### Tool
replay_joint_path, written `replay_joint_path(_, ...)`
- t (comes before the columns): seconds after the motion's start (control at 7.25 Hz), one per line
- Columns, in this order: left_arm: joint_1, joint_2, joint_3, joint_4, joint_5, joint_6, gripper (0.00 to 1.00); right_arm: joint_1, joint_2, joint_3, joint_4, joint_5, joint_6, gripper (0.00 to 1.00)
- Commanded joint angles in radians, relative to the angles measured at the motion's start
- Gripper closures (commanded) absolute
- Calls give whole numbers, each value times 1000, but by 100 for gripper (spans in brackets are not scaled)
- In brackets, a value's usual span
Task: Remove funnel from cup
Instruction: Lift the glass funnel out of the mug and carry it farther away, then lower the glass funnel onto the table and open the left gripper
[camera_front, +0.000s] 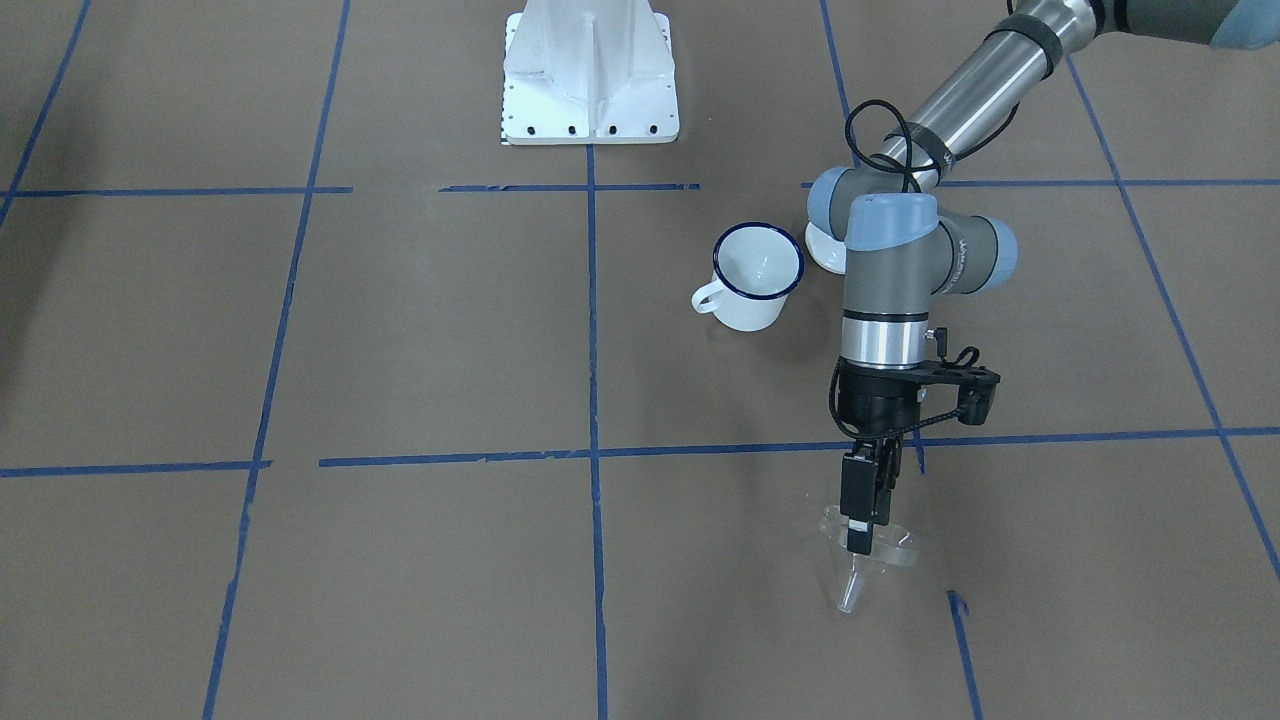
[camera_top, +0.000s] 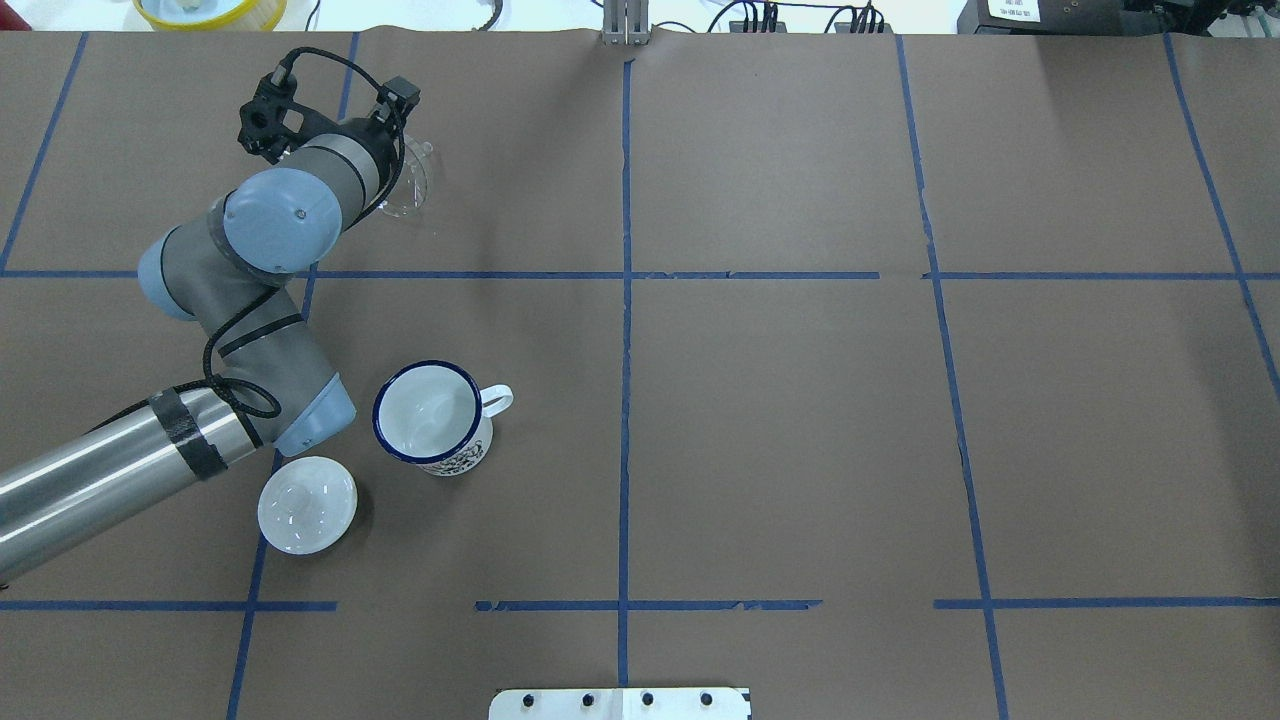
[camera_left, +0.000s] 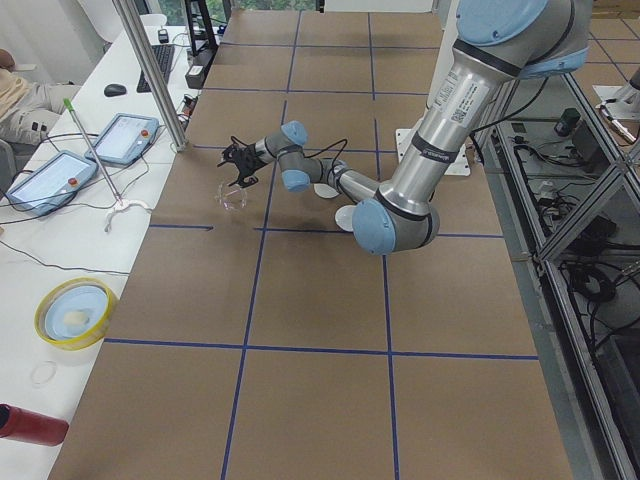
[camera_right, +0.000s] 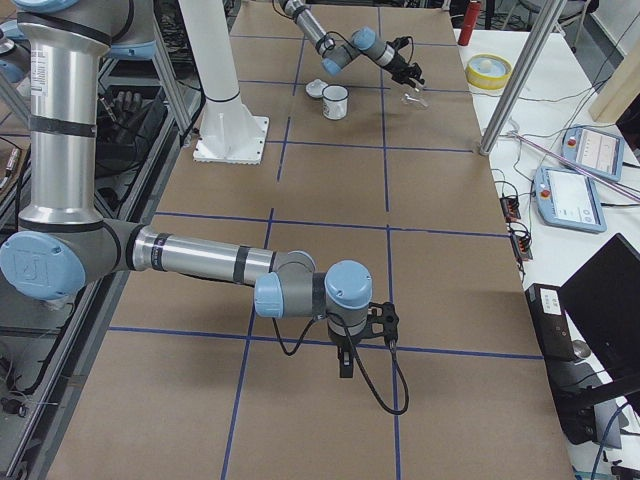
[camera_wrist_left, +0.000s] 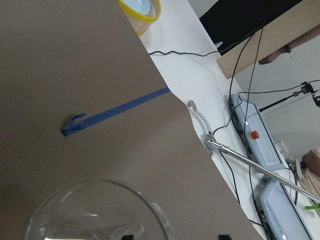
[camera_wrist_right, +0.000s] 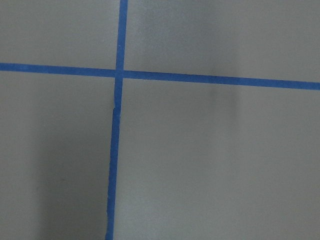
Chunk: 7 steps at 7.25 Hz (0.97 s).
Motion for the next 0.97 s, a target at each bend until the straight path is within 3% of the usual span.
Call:
replay_joint_path(0.0, -34, 37, -194, 146, -193, 212, 5, 0, 0, 0, 0, 0, 0, 0)
replay_joint_path(0.28, -44, 123, -516, 471, -348, 487, 1, 0, 0, 0, 0, 0, 0, 0)
replay_joint_path(0.55, -54, 216, -707, 694, -507, 664, 1, 0, 0, 0, 0, 0, 0, 0)
replay_joint_path(0.83, -16, 400, -795, 709, -582, 796, 0, 0, 0, 0, 0, 0, 0, 0)
